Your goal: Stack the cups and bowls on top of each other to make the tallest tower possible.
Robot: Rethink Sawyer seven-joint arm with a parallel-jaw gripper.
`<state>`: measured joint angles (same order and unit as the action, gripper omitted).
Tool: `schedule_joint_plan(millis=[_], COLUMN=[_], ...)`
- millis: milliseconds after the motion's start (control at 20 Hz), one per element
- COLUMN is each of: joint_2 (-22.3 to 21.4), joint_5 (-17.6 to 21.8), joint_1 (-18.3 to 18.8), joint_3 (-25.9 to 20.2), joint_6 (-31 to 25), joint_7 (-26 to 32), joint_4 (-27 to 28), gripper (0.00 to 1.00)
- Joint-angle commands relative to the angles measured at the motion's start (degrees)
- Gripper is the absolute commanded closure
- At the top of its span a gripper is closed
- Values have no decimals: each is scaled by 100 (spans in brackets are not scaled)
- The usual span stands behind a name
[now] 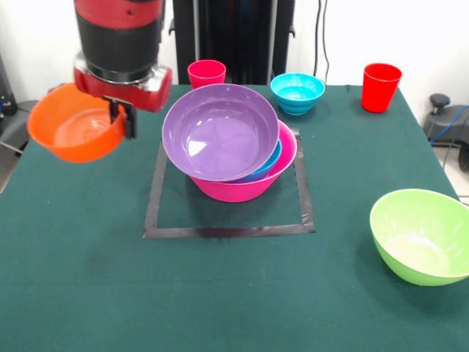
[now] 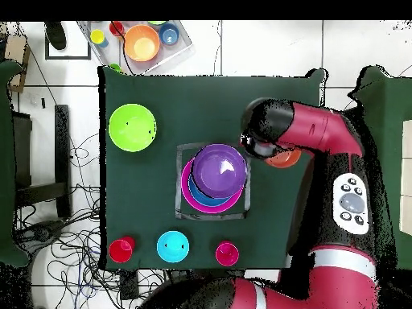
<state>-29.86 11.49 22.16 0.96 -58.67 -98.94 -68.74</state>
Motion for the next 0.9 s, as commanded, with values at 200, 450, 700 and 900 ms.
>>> schedule_joint_plan(millis=[200, 450, 700, 900], joint_2=[539, 443, 297, 317], joint_5=[-132, -537, -970, -1214], joint_1=[-341, -639, -999, -1191], joint_3=[6, 140, 415, 559], joint_6=[-1660, -1342, -762, -502], joint_7=[-1067, -1936, -2988, -3433], joint_4=[1988, 1546, 885, 716], gripper=[100, 100, 100, 100])
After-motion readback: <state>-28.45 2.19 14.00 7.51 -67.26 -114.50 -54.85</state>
